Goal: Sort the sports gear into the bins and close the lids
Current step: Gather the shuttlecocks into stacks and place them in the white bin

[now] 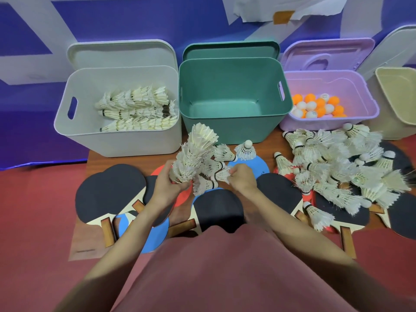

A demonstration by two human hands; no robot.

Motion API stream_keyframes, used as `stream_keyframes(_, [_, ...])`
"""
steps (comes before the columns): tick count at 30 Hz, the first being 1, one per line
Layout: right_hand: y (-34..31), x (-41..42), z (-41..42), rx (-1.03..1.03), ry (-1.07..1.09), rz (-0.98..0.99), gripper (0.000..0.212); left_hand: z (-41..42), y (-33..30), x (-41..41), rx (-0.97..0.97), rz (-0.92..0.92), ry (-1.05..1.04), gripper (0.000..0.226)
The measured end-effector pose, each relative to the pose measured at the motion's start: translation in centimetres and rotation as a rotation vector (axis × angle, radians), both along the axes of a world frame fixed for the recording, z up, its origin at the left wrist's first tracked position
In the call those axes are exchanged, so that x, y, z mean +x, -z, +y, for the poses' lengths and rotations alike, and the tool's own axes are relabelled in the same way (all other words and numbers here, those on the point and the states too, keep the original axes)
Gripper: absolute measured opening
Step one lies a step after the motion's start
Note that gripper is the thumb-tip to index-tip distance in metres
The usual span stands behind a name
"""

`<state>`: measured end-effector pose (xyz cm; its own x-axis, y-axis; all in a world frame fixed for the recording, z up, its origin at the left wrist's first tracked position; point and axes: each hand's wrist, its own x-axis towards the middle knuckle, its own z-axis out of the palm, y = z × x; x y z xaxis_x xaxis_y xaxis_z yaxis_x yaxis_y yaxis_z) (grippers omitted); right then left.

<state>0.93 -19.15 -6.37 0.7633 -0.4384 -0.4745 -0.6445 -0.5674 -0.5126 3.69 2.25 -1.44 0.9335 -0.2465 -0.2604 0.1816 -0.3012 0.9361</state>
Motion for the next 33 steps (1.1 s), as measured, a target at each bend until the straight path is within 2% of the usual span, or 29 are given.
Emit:
stream_keyframes(4, [-3.1,-0.1,-2.4,-0.083,0.034,-0.172,0.018,0.7,0.3,0.4,0.063,-0.029,0.001,0.052])
stream_keyframes(9, [-10.2,0.7,-3.6,-0.028,0.166,-0.817,0.014,0.6,0.6,0.1,0.082,-0.016,-0.003,0.053])
stream_keyframes(12, [-13.4,1.2,-3.1,-0.008,0.052,-0.952,0.017,0.3,0.7,0.4,0.086,0.002,0.014,0.055])
stream_keyframes(14, [-14.3,1.3,-2.3,-0.053,-0.130,-0.944,0.016,0.0,0.7,0.6,0.094,-0.005,0.027,0.057])
stream_keyframes(16, [-13.9,1.5,-1.6,-0.102,-0.311,-0.856,0.015,-0.3,0.6,0.8,0.090,-0.011,0.038,0.059])
stream_keyframes(19, [-12.7,1.7,-1.0,-0.088,-0.467,-0.741,0.016,-0.4,0.4,1.3,0.098,-0.035,0.063,0.056])
stream_keyframes(22, [-12.7,1.8,-0.5,0.043,-0.398,-0.780,0.015,0.3,0.3,1.5,0.101,-0.027,0.041,0.058])
stream_keyframes(25, [-13.3,1.5,0.5,0.189,-0.240,-0.917,0.018,1.0,-0.1,1.0,0.027,-0.002,-0.011,0.058])
stream_keyframes(28, [-12.4,1.4,1.1,0.225,-0.067,-0.982,0.014,1.2,-0.5,0.3,-0.042,-0.003,-0.074,0.056])
stream_keyframes(30, [-10.2,1.6,1.2,0.188,-0.051,-0.878,0.014,1.5,-0.5,-0.1,-0.056,-0.012,-0.104,0.055])
stream_keyframes(31, [-8.8,1.7,1.3,0.145,-0.133,-0.777,0.016,1.8,-0.3,-0.3,-0.052,-0.015,-0.112,0.055])
stream_keyframes(33, [-5.8,1.4,1.7,0.035,-0.459,-0.562,0.021,2.6,0.1,-0.6,-0.031,-0.016,-0.110,0.055])
